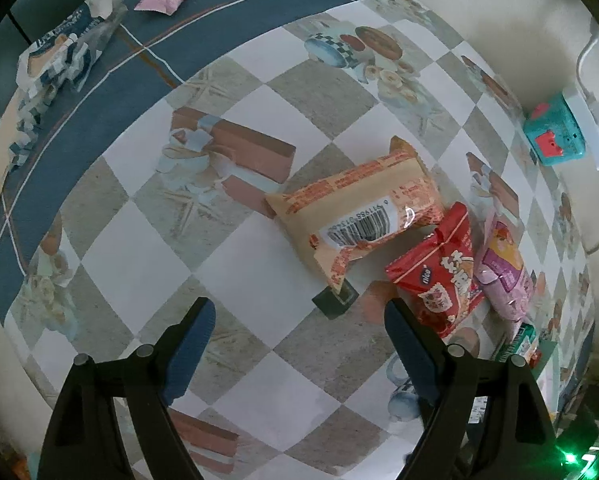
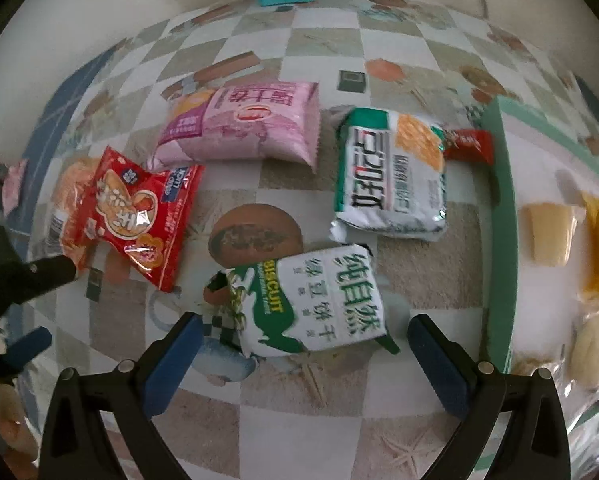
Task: Organize snacks
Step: 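Grasp the red snack bag with the left tool while the right tool grasps the green-white biscuit bag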
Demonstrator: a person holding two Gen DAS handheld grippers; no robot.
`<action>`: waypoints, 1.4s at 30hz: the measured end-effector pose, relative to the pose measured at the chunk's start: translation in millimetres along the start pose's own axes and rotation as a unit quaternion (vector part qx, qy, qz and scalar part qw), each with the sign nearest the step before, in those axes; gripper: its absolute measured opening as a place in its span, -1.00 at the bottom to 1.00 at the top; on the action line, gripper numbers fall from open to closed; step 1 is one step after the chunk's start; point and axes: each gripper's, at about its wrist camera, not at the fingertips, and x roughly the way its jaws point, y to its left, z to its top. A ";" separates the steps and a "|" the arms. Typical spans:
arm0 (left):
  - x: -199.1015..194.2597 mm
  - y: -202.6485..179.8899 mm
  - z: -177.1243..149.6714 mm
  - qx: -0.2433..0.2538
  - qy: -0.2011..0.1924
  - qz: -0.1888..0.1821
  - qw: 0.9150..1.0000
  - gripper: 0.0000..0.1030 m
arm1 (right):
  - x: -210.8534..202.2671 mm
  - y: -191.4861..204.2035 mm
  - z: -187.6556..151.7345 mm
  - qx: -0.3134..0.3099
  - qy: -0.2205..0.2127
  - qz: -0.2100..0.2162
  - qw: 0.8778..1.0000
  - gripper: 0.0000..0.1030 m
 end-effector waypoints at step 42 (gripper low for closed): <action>15.4 -78.0 -7.9 0.032 -0.026 -0.051 0.998 -0.37 | 1.8 -25.1 8.0 0.008 -0.015 -0.015 1.000 0.89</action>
